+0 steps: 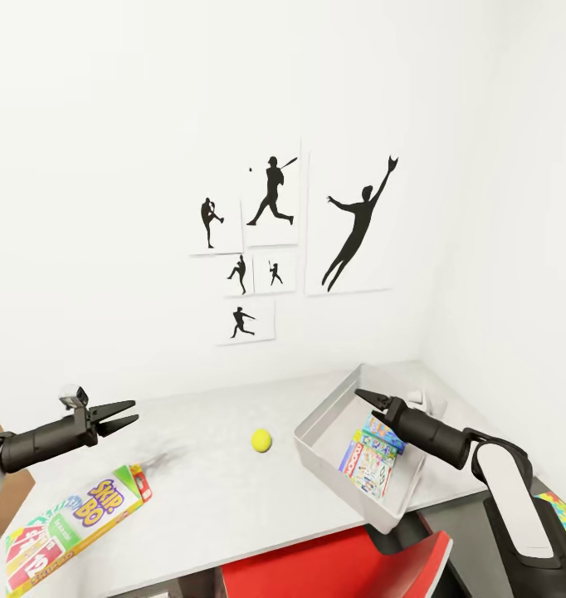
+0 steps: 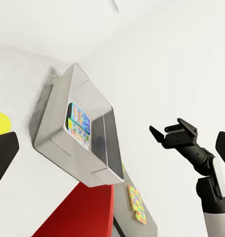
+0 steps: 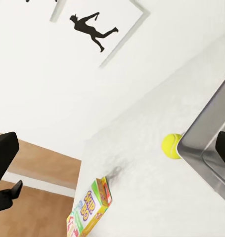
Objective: Put all the toys in the child's room - the three board games (two on the bed and one on the table), the two jigsaw puzzles on the table, and the tennis ball on the table - inside the toy box on the table in the child's room.
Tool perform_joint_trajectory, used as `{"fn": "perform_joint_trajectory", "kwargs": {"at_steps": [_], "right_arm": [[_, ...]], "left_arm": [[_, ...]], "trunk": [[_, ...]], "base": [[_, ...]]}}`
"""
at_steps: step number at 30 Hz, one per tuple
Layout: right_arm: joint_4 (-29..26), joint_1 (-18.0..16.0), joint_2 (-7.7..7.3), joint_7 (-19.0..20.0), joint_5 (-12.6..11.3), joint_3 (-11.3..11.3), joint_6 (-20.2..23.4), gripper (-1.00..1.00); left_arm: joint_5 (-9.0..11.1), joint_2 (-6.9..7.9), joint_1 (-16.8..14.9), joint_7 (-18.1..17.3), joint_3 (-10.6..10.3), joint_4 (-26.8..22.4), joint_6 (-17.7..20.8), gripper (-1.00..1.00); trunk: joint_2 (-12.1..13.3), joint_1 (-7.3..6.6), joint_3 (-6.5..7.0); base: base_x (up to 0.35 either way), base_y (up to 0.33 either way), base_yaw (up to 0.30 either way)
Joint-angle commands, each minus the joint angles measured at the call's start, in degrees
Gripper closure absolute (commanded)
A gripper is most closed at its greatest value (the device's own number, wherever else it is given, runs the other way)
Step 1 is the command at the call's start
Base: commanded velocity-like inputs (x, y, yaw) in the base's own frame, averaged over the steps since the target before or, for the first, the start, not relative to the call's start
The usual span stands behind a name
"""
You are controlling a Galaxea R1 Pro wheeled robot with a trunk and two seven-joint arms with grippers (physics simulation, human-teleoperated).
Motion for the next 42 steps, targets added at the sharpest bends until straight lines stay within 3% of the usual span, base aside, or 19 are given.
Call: {"fn": "perform_joint_trajectory", "kwargs": {"at_steps": [1, 15, 42], "right_arm": [[0.0, 0.0, 0.01, 0.5, 0.5, -0.1, 0.3, -1.0], [-0.1, 0.0, 0.22, 0.3, 0.5, -0.1, 0.2, -1.0], [0.0, 0.0, 0.36, 0.2, 0.5, 0.0, 0.2, -1.0]], "left_arm": [[0.0, 0.02, 0.0, -0.2, 0.0, 0.0, 0.6, -1.0], [-0.1, -0.02, 0.0, -0.2, 0.1, 0.3, 0.4, -1.0], [-0.2, 0.03, 0.0, -0.2, 0.2, 0.3, 0.1, -1.0]], "trunk": [[-0.1, 0.03, -0.07], [-0.1, 0.03, -0.09], [-0.1, 0.03, -1.16]], "base": [[-0.001, 0.0, 0.0], [-0.004, 0.009, 0.037], [-0.087, 0.068, 0.241]]}}
